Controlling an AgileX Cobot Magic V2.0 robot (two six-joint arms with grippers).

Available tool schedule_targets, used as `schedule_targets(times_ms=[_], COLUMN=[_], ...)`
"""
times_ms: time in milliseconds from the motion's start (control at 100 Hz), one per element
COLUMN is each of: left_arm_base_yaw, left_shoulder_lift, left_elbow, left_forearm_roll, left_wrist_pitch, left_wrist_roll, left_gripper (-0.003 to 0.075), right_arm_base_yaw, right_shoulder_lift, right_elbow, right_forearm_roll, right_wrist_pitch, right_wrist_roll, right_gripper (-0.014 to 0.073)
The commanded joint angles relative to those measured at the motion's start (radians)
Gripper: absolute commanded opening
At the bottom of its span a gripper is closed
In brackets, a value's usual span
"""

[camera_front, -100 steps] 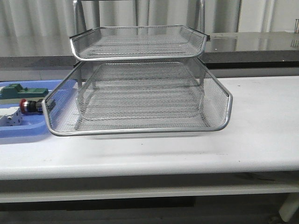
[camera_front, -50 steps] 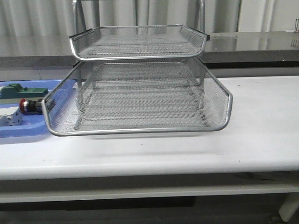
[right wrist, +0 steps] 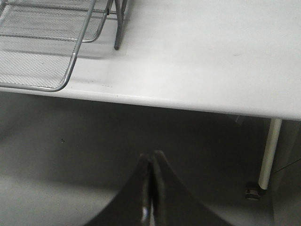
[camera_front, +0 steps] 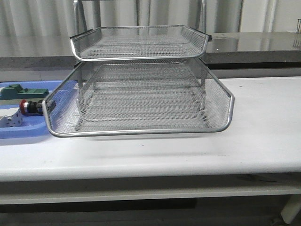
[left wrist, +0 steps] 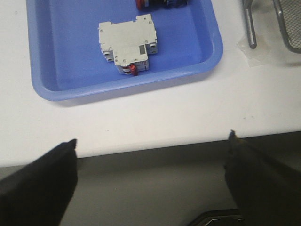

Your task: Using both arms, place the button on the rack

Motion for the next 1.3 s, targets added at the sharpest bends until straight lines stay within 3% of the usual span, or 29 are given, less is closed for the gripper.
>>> schedule_targets(times_ms=[0,270,480,690,1020,1290], left_arm_base_yaw=[-0.001,-0.001,-0.001,-0.001,-0.001,-0.001], left_shoulder_lift=[-0.017,-0.012,0.03,0.176,0.431,0.608], left_elbow=[-0.037,-0.037,-0.1,-0.293,-0.615,-0.775], left_forearm_roll=[-0.011,-0.03,-0.052,-0.149,-0.154,-0.154], left_wrist_pitch=[-0.037,-0.039,-0.021,0.073,0.179,0.208], left_wrist_roll=[0.004,0.004,0.12,0.336,0.548,0.673], left_gripper=[0.071,0.062,0.0618,0.0618,0.0618,0.0618], right_arm_base_yaw=[-0.004,-0.004,-0.004,-0.004,-0.004,-0.004], right_shoulder_lift=[0.01,0.01,0.01,0.01,0.01,0.01], right_elbow=[-0.032,-0.032,-0.032,-0.032,-0.032,-0.032], right_forearm_roll=[-0.011,-0.011,-0.011,-0.011,-0.011,-0.011], right_wrist_pitch=[-0.057,-0.057,-0.057,-0.057,-0.057,-0.057], right_wrist_roll=[-0.001,-0.001,-0.001,-0.001,-0.001,-0.001], right_gripper=[-0.0069,-0.0069,-0.0069,-0.0069,-0.0069,-0.0069])
